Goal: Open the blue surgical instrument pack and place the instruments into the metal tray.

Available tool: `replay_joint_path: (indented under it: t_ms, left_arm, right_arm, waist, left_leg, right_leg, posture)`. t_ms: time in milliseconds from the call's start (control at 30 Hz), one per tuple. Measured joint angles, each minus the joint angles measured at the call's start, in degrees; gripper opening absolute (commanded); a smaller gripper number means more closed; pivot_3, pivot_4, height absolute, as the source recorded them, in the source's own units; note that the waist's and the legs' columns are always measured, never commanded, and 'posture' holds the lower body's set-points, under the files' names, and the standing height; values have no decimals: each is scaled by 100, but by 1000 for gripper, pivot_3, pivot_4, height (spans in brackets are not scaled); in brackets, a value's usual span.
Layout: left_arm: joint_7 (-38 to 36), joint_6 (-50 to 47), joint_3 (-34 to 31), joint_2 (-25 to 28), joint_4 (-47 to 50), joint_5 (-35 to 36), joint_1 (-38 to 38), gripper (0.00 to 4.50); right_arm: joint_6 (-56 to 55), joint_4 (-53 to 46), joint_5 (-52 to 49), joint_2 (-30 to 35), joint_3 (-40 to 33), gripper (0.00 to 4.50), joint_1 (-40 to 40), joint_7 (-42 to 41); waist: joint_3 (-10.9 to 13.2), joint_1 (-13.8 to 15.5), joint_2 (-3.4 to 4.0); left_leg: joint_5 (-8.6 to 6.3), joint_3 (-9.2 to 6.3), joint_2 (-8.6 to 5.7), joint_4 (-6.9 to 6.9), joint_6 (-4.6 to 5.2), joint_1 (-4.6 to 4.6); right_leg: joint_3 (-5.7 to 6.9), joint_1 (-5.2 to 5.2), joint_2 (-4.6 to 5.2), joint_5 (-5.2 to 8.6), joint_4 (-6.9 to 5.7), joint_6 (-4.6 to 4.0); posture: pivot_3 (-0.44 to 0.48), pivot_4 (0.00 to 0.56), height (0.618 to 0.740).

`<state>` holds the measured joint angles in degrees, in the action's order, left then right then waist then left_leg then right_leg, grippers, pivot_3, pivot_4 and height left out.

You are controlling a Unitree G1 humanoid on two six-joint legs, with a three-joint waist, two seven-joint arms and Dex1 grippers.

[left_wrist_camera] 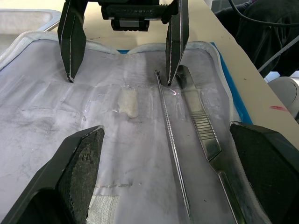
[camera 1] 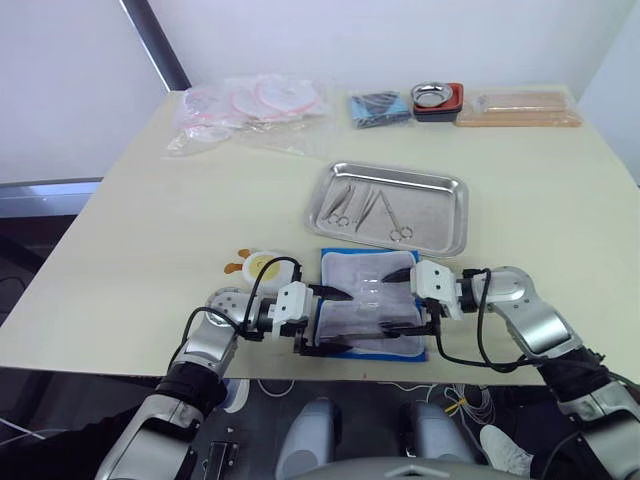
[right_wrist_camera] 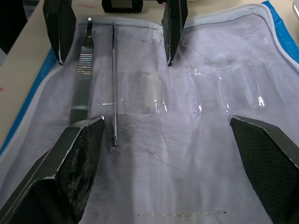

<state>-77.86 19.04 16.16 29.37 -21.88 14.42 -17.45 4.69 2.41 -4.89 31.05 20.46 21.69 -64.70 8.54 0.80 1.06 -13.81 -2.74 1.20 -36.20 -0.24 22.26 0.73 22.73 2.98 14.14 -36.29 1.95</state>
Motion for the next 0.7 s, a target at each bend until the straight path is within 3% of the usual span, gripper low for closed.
replay_joint_path:
  t_ms: [100, 133, 300, 367, 533, 700]
  left_arm:
    - [4, -1, -1, 0, 0, 0, 9, 4500]
    - [4, -1, -1, 0, 0, 0, 13, 4500]
    - [15, -2, -12, 6, 0, 0, 32, 4500]
    - [22, -2, -13, 6, 0, 0, 34, 4500]
    - [55, -4, -18, 15, 0, -1, 48, 4500]
    - [60, -4, -16, 15, 0, -1, 50, 4500]
  right_arm:
    - [-188, 91, 18, 8, 22, 4455, 4, -23]
    - [-237, 98, 21, 24, 32, 4224, 4, -35]
    - [-172, 79, -18, 49, 103, 2524, -37, -225]
    - [-130, 74, -38, 49, 105, 2168, -46, -239]
    - [-35, -39, -88, 58, 162, 33, -162, -410]
    - [-32, -81, -93, 67, 154, 33, -207, -395]
  waist:
    - [-3, -1, -2]
    - [-4, -1, -2]
    - [-6, -8, -3]
    - [-6, -9, -3]
    - [-12, -15, -12]
    - [-13, -13, -14]
  left_leg:
    - [0, 2, 0, 0, 0, -4]
    - [0, 2, 0, -1, 0, -6]
    - [0, 2, 2, 0, 0, -20]
    - [0, 2, 3, 0, 0, -20]
    - [0, 2, 3, 0, -1, -29]
    - [0, 3, 3, 0, -1, -30]
  right_leg:
    - [-2, -3, 0, 0, 0, 0]
    - [-2, -5, 0, 0, 0, 0]
    - [-3, -18, -1, 0, 0, 0]
    - [-3, -19, -1, 0, 0, 0]
    - [-5, -27, 0, 0, 0, 0]
    - [-5, -28, 0, 0, 0, 0]
  posture:
    - [0, 150, 740]
    - [0, 150, 740]
    - [0, 150, 740]
    - [0, 150, 740]
    - [0, 150, 740]
    - [0, 150, 740]
